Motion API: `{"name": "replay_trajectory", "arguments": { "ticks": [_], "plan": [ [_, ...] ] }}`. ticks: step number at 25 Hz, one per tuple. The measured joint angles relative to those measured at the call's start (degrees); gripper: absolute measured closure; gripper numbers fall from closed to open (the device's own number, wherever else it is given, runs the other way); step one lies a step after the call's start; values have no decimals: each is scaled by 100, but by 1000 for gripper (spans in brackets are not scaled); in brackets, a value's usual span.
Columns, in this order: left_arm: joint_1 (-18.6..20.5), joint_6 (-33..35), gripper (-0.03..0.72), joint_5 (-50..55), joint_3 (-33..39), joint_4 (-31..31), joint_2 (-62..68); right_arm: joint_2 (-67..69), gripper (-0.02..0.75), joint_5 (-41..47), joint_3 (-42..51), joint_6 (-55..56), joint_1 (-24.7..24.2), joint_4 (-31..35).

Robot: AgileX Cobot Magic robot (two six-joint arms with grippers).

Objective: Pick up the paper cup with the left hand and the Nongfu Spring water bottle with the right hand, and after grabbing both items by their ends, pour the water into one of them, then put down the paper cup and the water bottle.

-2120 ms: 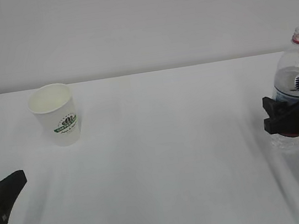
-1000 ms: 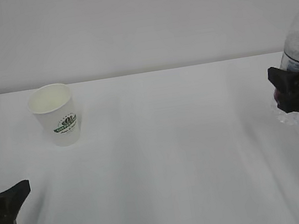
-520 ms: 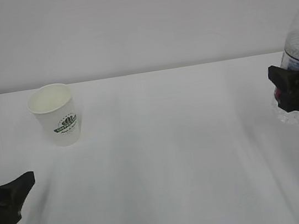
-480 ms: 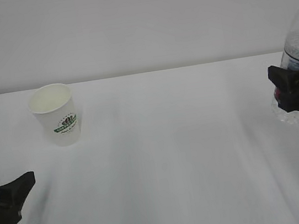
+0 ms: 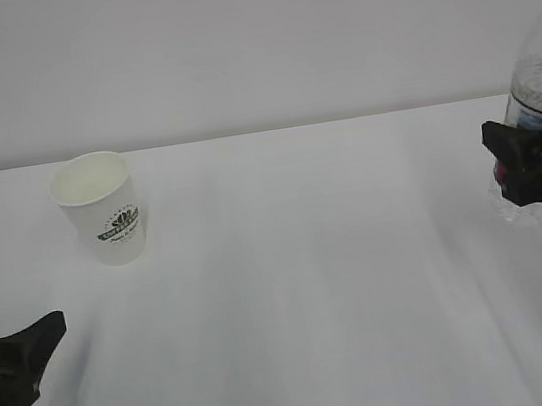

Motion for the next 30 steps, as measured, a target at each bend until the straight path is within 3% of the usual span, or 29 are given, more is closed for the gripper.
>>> {"name": "replay_trajectory", "arguments": {
  "ticks": [5,30],
  "plan": [
    [0,9,3,0,-263,12,68,0,223,0,0,0,0,0],
    [0,-233,-3,0,-1837,235,1682,0,223,0,0,0,0,0]
  ]
}}
